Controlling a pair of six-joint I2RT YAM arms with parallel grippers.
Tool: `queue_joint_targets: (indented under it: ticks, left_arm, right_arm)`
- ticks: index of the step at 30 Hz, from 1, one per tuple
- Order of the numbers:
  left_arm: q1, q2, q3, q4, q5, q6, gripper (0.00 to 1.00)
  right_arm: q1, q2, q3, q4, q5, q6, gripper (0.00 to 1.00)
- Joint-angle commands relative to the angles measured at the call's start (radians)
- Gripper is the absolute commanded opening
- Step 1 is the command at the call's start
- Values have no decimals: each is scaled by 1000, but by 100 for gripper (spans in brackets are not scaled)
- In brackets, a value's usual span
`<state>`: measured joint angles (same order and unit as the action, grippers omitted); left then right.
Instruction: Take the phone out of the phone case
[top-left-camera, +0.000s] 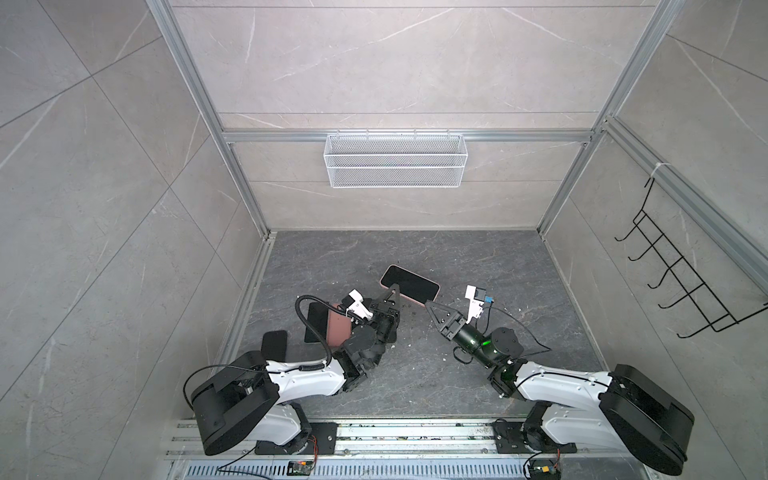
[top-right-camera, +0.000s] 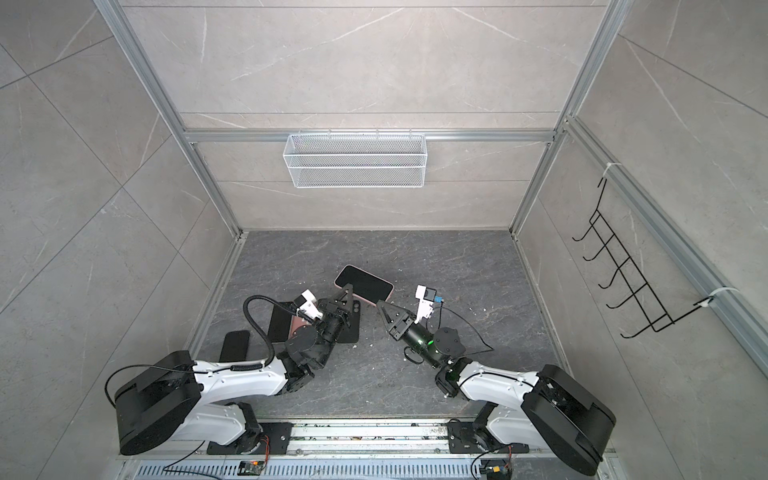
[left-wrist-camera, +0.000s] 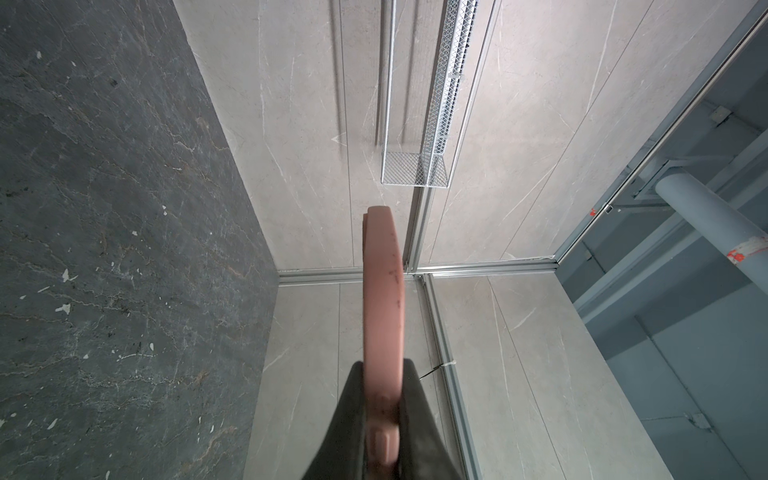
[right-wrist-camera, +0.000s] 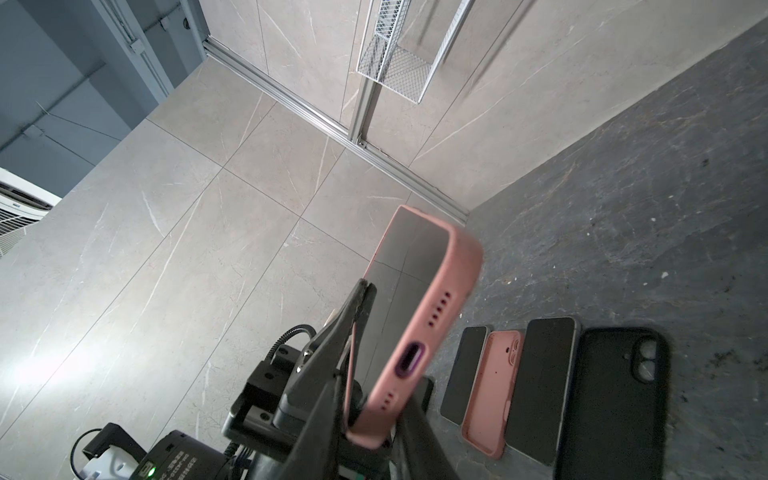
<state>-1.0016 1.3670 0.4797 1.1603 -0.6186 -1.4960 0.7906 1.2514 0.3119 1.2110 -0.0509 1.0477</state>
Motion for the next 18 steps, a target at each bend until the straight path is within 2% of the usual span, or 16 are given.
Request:
queue_joint_targets:
  ticks: [1,6,10,12,15,18]
  left_arm:
    - [-6,-3,55,103,-4,-2,0]
    - [-5,-10,57,78,-4,-7,0]
    - [-3,-61,80,-60,20,-22,0]
    - [3,-111,99,-184,36,-29,0]
    - [21,-201,131,-388,63,-20,0]
    - [52,-247,160,-511,107,-22,0]
  right_arm:
    - [-1,16,0,67,-21,11,19]
    - [-2,22,-12,77,-26,10,3]
    - [-2,14,-17,43,-45,-32,0]
    - [-1,1,-9,-7,-89,-103,0]
    - [-1,-51,16,-197,-142,-246,1]
    - [-1,-97,50,-370,-168,-391,3]
